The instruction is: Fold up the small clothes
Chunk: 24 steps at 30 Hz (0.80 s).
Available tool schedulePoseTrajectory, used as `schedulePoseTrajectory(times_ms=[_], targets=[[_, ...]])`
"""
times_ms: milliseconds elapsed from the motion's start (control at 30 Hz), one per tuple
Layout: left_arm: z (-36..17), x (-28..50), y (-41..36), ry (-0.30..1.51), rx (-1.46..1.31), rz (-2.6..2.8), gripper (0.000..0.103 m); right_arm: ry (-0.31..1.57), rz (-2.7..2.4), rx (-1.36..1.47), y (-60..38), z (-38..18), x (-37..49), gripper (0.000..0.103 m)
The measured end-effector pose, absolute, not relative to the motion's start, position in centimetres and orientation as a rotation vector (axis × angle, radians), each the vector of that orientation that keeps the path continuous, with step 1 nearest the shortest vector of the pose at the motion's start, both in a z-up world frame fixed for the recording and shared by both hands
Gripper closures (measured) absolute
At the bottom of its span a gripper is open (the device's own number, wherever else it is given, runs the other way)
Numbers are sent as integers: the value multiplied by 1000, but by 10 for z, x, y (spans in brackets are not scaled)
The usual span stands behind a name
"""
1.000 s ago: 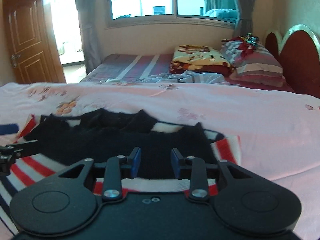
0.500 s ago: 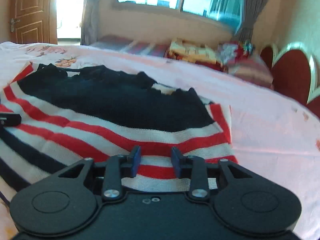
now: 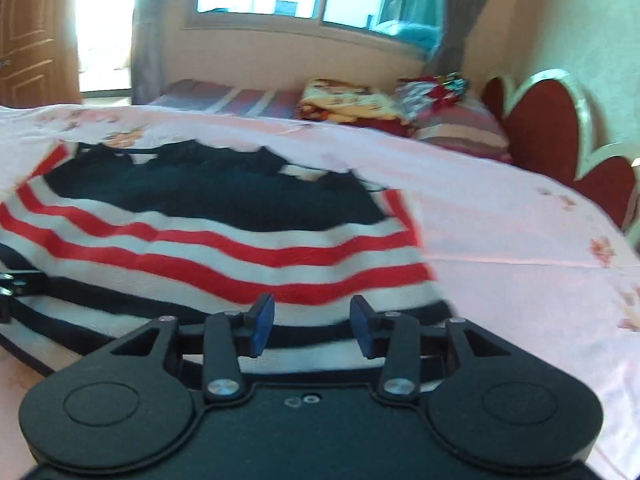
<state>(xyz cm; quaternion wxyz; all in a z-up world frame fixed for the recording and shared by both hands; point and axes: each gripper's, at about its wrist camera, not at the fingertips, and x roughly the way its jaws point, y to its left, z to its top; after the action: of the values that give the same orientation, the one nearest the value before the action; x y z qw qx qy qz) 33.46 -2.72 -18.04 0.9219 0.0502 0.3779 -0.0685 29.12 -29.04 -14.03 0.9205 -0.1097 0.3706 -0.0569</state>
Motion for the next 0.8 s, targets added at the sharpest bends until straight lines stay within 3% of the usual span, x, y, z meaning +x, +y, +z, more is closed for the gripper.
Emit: schedulePoseTrajectory(times_ms=[467, 800], targets=[[-184, 337, -25, 774, 103, -161, 0, 794, -113, -148, -312, -158, 281, 60], [-180, 338, -28, 798, 104, -147, 0, 777, -27, -93, -320, -138, 278, 56]])
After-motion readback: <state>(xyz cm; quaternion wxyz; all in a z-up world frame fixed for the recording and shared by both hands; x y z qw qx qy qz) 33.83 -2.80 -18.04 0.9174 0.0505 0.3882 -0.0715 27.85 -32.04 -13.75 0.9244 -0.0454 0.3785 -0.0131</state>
